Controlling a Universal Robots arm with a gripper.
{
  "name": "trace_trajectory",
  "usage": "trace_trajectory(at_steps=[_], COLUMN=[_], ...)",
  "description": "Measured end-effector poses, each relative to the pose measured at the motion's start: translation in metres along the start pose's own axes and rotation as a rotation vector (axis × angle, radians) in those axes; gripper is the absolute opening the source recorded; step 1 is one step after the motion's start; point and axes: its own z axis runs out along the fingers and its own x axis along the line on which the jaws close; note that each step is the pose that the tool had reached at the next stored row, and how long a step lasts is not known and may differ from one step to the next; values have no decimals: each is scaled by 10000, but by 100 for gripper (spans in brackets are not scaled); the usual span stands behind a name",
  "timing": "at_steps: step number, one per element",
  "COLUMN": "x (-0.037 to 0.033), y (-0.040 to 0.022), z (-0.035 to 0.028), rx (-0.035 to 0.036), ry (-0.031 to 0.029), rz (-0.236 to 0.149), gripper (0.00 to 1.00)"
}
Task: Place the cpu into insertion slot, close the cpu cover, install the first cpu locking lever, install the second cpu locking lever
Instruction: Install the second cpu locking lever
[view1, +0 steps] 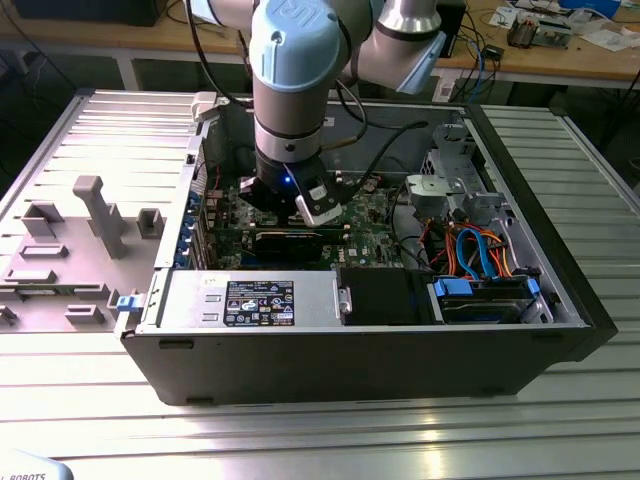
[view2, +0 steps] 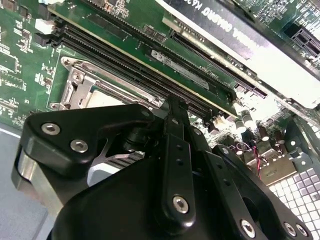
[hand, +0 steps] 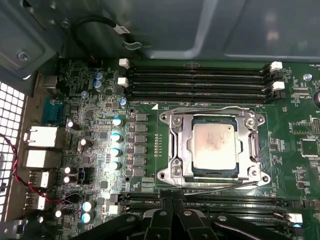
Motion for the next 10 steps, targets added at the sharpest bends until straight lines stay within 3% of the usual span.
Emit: trace_trajectory(at_steps=[10], x=[-2], y=[-22], z=[99], rx=[-159], ry=[37], rz=[5], gripper=[11])
